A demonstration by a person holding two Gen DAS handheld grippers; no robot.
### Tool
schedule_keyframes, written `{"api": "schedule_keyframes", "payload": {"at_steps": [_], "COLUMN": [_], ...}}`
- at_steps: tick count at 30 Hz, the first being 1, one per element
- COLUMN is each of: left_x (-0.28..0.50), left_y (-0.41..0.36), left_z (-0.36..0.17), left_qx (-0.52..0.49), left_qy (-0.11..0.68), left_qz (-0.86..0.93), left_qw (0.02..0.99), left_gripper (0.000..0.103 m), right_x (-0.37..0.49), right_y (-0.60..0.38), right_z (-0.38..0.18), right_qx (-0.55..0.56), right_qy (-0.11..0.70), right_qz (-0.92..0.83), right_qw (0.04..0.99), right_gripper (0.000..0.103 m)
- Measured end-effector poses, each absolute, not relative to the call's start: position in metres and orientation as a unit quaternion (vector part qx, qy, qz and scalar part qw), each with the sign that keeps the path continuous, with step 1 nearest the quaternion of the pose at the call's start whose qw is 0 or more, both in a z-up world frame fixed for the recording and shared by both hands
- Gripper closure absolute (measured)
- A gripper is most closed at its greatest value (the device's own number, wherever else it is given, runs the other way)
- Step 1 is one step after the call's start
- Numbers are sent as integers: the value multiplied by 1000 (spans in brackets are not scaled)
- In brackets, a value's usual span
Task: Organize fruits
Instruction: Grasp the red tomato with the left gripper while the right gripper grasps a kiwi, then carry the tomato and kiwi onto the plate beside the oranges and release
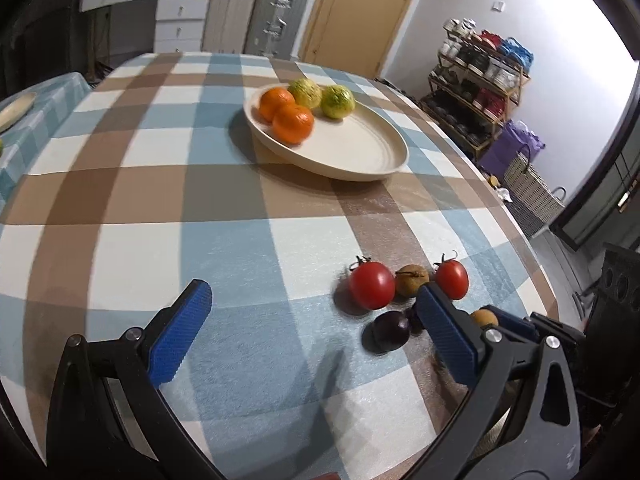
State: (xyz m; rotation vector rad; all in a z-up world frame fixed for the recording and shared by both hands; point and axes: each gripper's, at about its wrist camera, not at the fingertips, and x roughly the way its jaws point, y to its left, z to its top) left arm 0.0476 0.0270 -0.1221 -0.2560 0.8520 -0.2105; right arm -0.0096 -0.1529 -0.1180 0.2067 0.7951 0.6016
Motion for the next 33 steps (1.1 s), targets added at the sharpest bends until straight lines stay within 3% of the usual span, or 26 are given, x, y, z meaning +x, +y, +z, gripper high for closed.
{"api": "schedule_keyframes", "payload": {"at_steps": [11,23,25,33], "left_x": [69,80,81,80], "left_y": [20,11,10,15], "left_z": [-135,-140,-142,-140], "left_qx": [-157,-163,-162,-166], "left_qy": [429,441,445,441], "left_qz": [-167,-228,-234,-234], "left_qw": [874,853,849,850], "left_gripper": [3,55,74,77], "right_x": [6,21,21,23], "right_y": [-167,-175,-174,-171], "right_z": [-106,-102,-102,-102], "right_qx": [106,111,111,110], "right_qy": [359,351,352,351], "right_qz": [293,293,294,296], "right_qw": [880,882,882,882], "right_gripper": [77,77,77,77]}}
